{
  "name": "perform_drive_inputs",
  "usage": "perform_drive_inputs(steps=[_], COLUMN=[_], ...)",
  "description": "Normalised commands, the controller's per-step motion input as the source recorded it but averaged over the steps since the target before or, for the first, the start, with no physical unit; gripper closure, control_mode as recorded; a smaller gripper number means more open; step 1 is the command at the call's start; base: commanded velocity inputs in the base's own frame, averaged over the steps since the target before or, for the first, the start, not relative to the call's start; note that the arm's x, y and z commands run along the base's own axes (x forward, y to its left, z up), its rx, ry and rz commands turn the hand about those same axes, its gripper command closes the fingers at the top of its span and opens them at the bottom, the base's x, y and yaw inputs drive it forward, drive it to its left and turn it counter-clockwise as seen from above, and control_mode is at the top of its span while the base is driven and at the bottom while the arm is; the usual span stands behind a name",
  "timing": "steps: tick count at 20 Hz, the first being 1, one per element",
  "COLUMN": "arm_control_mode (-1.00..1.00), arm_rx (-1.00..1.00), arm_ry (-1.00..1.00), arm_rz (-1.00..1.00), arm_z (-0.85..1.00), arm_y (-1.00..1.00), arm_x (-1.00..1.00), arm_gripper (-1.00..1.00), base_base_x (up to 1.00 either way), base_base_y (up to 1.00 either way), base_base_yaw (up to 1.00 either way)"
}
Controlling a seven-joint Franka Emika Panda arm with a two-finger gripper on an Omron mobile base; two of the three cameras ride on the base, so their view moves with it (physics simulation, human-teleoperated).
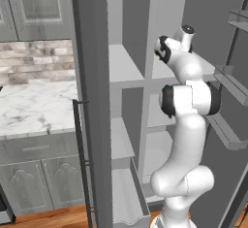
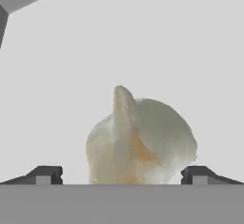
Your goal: Take the lemon wedge and garlic from the fridge shelf and place them in the freezer drawer to begin freezing them.
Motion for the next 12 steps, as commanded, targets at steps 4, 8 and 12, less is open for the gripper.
perform_drive_inputs(steps=[4, 8, 12], arm_control_mode=[-1.0, -1.0, -1.0], arm_rx=[0.0, 0.0, 0.0], arm_ry=[0.0, 0.0, 0.04], arm_rz=[0.0, 0.0, 0.0], arm_z=[-0.09, -0.08, -0.27], arm_y=[0.0, 0.0, 0.0], arm_x=[0.39, 0.17, -0.6], arm_gripper=[-1.0, 1.0, 1.0], base_base_x=[0.0, 0.0, 0.0], base_base_y=[0.0, 0.0, 0.0], base_base_yaw=[0.0, 0.0, 0.0])
